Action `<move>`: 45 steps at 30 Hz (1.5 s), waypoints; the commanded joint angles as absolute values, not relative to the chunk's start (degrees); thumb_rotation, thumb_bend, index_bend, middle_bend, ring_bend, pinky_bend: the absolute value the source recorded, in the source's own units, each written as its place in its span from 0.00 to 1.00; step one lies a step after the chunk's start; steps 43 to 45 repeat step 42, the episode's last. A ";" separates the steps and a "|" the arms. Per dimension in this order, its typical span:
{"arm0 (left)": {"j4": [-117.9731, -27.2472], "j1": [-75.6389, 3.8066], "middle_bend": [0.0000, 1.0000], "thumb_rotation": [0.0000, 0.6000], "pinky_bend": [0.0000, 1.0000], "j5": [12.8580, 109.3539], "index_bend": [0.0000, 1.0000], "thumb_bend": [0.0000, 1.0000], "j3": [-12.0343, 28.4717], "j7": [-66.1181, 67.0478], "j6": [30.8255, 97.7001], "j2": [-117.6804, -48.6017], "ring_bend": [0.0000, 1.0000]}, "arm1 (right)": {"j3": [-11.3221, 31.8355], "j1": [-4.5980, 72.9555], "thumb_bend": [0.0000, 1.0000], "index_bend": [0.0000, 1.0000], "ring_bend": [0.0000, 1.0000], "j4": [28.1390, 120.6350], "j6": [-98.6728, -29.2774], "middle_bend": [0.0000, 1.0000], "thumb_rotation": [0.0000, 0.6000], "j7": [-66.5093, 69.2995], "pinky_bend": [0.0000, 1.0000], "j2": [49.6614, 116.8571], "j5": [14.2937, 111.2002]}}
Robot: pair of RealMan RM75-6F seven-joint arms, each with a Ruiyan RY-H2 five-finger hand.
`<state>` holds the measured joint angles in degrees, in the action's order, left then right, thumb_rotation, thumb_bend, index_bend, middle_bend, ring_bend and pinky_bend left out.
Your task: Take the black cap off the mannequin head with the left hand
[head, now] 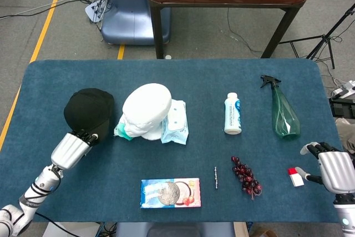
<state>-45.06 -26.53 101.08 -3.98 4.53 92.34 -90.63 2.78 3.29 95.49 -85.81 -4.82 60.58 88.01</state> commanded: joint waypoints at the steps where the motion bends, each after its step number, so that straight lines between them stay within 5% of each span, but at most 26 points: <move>1: -52.59 -25.33 0.55 1.00 0.84 102.98 0.29 0.46 -6.32 8.52 91.16 -86.61 0.53 | 2.77 3.32 0.05 0.49 0.40 95.48 -85.72 0.48 1.00 -4.87 0.56 60.61 87.96; 7: -61.96 -25.06 0.53 1.00 0.83 103.84 0.08 0.07 -8.21 12.83 87.55 -81.55 0.52 | 2.76 3.35 0.05 0.49 0.40 95.50 -85.62 0.48 1.00 -5.00 0.56 60.63 87.86; 11: -67.35 -25.19 0.52 1.00 0.82 104.70 0.00 0.00 -9.34 13.68 85.40 -78.76 0.52 | 2.75 3.43 0.05 0.49 0.40 95.55 -85.45 0.48 1.00 -5.18 0.56 60.67 87.79; 21: -76.79 -22.45 0.52 1.00 0.80 101.00 0.01 0.00 -8.78 21.47 81.84 -74.76 0.52 | 2.74 3.39 0.05 0.49 0.40 95.60 -85.51 0.48 1.00 -5.07 0.56 60.63 87.72; 26: -84.63 -18.09 0.53 1.00 0.80 94.47 0.29 0.01 -6.63 29.38 82.88 -72.91 0.53 | 2.82 3.35 0.05 0.49 0.40 95.63 -85.60 0.48 1.00 -5.06 0.56 60.64 87.58; 31: -87.49 -14.75 0.57 1.00 0.79 92.57 0.42 0.33 -5.43 29.37 86.58 -72.54 0.53 | 3.03 3.21 0.05 0.49 0.40 95.63 -85.74 0.48 1.00 -5.34 0.56 60.72 86.97; 34: -87.73 -12.71 0.59 1.00 0.79 91.48 0.44 0.44 -5.18 27.71 88.25 -72.72 0.54 | 3.18 3.16 0.05 0.49 0.40 95.73 -85.74 0.48 1.00 -5.47 0.56 60.69 86.55; 45: -86.24 -9.45 0.59 1.00 0.79 89.88 0.45 0.45 -3.71 22.13 91.07 -72.27 0.54 | 3.97 3.39 0.05 0.49 0.40 95.42 -85.15 0.48 1.00 -5.77 0.56 60.80 84.74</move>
